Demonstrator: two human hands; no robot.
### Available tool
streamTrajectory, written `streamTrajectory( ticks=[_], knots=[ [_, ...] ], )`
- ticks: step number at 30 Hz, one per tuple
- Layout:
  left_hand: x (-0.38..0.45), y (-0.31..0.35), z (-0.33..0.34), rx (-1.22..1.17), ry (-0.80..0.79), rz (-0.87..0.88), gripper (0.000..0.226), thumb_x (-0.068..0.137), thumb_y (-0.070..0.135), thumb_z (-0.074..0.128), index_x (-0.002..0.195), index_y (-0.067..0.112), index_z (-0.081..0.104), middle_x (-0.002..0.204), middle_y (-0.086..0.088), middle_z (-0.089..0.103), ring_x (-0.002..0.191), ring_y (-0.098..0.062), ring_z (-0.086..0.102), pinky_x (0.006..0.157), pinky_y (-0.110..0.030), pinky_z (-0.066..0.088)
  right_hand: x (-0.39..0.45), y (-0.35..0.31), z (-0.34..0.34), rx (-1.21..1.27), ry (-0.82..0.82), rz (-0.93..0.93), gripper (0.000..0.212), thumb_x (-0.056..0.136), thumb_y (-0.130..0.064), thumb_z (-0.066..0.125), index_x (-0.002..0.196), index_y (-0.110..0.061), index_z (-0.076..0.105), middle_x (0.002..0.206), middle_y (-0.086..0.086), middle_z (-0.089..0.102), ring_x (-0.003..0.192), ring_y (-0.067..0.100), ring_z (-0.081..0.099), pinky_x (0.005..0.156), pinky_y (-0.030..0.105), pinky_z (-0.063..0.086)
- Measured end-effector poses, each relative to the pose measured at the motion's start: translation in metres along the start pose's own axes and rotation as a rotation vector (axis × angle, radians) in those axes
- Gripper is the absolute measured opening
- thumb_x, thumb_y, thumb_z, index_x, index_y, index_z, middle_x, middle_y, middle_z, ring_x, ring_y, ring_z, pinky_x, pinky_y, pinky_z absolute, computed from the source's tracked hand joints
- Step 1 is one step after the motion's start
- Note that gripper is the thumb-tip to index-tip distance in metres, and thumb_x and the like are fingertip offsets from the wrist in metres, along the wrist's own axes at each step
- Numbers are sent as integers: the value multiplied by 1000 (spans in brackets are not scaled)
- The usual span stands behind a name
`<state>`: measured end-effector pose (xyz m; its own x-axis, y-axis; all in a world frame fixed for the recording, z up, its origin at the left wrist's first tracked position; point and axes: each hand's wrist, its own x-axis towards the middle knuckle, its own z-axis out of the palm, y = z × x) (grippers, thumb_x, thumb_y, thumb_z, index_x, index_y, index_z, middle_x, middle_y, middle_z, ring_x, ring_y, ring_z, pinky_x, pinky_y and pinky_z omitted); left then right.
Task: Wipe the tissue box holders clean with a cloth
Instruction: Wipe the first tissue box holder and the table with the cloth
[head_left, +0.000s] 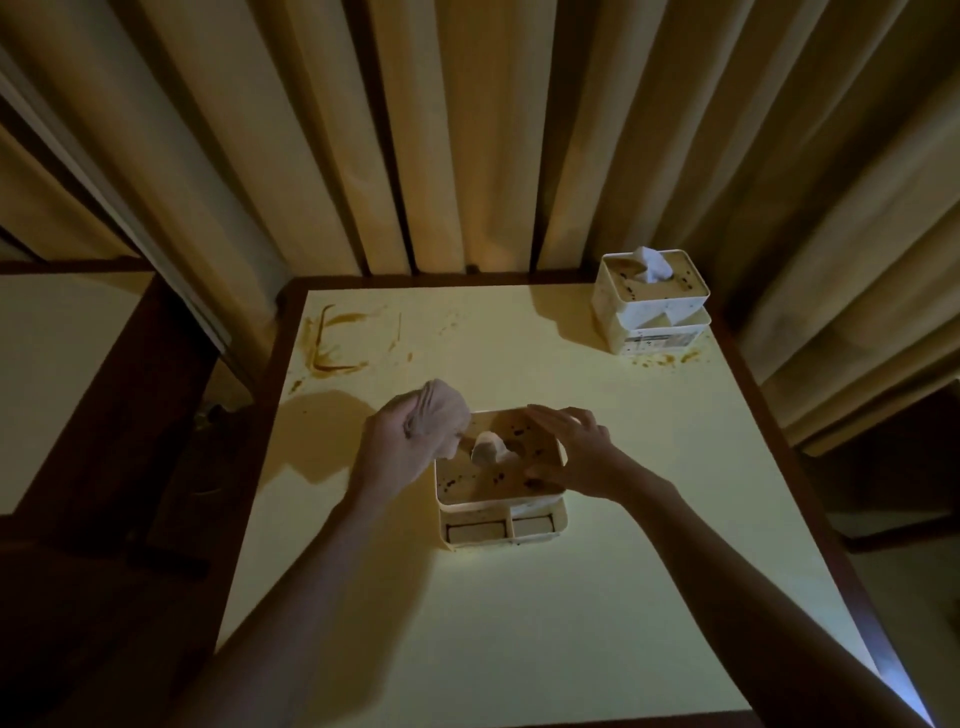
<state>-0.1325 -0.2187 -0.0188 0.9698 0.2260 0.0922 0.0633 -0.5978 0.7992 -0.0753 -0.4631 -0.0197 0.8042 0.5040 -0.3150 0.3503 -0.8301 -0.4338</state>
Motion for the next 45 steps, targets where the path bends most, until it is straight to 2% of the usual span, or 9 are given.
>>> streamTrajectory(
  ticks=[4,7,10,17,22,27,36,40,45],
  knots=[
    [8,6,-11,0,138,94,43,86,-5,59,127,8,58,117,9,57,105,0,56,82,4,39,3,7,-1,-24,-9,-31,84,85,-45,64,151,-27,16,157,-9,17,140,24,12,111,42,17],
    [12,-4,1,118,-76,203,33,91,12,60,124,13,61,113,3,67,88,-2,63,79,-18,50,6,11,2,-40,-6,-50,85,85,-44,65,152,-28,14,158,-11,14,141,22,13,111,41,18],
    [11,-28,15,341,-293,178,49,90,8,57,138,10,48,146,-4,44,129,-25,45,107,-43,39,7,15,5,-37,-11,-56,85,86,-45,63,152,-30,13,158,-15,11,141,20,12,111,40,17],
    [3,-26,6,137,-467,51,63,94,56,35,145,18,36,150,8,25,138,-22,22,113,-37,21,7,17,6,-44,-23,-77,82,87,-46,61,151,-31,14,157,-20,7,140,21,13,110,42,18],
    [13,-23,8,190,-295,136,38,89,14,63,127,10,58,135,-2,44,124,-18,43,106,-34,37,6,15,5,-51,-34,-65,81,87,-45,61,151,-30,13,157,-20,6,140,22,13,111,42,17],
    [17,-23,6,190,-316,214,67,86,13,67,145,20,36,146,4,25,128,-4,28,104,-29,38,5,13,5,-66,-38,-59,81,88,-45,60,152,-29,14,158,-18,6,140,22,15,111,42,19],
    [19,-31,1,199,-388,240,59,82,26,72,134,8,52,150,2,24,128,-6,30,104,-26,37,4,12,3,-110,-85,-38,83,87,-50,58,152,-30,10,158,-19,0,141,25,14,111,44,19],
    [23,-25,9,218,-301,217,50,86,17,68,133,6,53,119,-4,47,108,-14,48,87,-12,34,4,12,1,-120,-89,-35,82,88,-51,57,152,-31,10,158,-18,0,143,24,12,112,42,18],
    [19,-25,12,249,-318,251,41,86,13,68,124,3,59,97,1,40,92,-15,46,73,-13,33,4,7,-4,-154,-153,-24,83,89,-47,58,152,-31,7,159,-17,-3,146,29,7,113,51,20]
  ],
)
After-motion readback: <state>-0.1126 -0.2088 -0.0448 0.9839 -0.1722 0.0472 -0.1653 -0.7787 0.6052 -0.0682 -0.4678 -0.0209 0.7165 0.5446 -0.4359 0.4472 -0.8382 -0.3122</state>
